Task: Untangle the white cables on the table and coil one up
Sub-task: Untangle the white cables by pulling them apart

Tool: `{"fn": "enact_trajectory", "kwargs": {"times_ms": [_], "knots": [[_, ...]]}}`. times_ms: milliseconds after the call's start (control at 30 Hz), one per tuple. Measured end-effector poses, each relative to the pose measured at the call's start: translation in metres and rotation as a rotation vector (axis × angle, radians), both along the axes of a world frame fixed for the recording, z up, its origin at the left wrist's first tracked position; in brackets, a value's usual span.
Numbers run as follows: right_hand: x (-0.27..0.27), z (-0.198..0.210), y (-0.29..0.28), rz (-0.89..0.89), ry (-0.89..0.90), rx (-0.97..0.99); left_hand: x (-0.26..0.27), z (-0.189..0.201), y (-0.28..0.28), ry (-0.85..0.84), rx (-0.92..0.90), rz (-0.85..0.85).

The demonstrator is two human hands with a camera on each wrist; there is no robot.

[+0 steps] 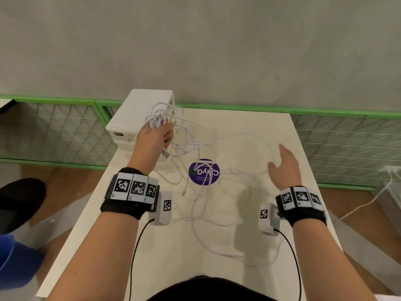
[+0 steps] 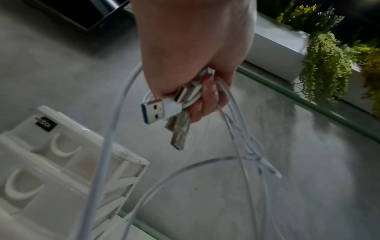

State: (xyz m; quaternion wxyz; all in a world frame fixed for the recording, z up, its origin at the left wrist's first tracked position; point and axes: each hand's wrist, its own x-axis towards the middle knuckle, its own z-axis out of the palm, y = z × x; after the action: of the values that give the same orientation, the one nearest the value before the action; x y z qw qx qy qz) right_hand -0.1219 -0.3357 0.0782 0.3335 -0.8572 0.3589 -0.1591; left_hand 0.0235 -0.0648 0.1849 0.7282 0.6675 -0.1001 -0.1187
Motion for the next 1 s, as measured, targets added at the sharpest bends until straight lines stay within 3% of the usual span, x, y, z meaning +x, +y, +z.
{"fn": "enact_trajectory", "kwargs": {"times_ms": [133, 267, 533, 633, 767, 933, 1000], "knots": [[0.022, 0.038, 0.046, 0.442, -0.263, -0.094, -0.006, 0.001, -0.011, 0.023, -0.016, -0.052], [0.041, 0.05, 0.075, 0.622, -0.268, -0.215, -0.01, 0.001, -0.014, 0.049, -0.032, -0.124], [0.024, 0.039, 0.044, 0.364, -0.396, 0.199, -0.005, -0.005, 0.005, 0.013, 0.046, -0.082], [0.013, 0.033, 0.03, 0.274, -0.375, 0.184, -0.003, -0.007, 0.009, 0.006, 0.042, -0.077], [-0.005, 0.025, 0.002, 0.019, -0.362, 0.127, 0.006, -0.007, 0.018, 0.026, -0.042, 0.012], [-0.031, -0.018, -0.037, -0.341, -0.242, 0.169, 0.016, -0.012, 0.032, 0.054, -0.111, 0.118], [-0.038, -0.03, -0.04, -0.436, -0.108, 0.238, 0.014, -0.011, 0.032, 0.054, -0.115, 0.117]]}}
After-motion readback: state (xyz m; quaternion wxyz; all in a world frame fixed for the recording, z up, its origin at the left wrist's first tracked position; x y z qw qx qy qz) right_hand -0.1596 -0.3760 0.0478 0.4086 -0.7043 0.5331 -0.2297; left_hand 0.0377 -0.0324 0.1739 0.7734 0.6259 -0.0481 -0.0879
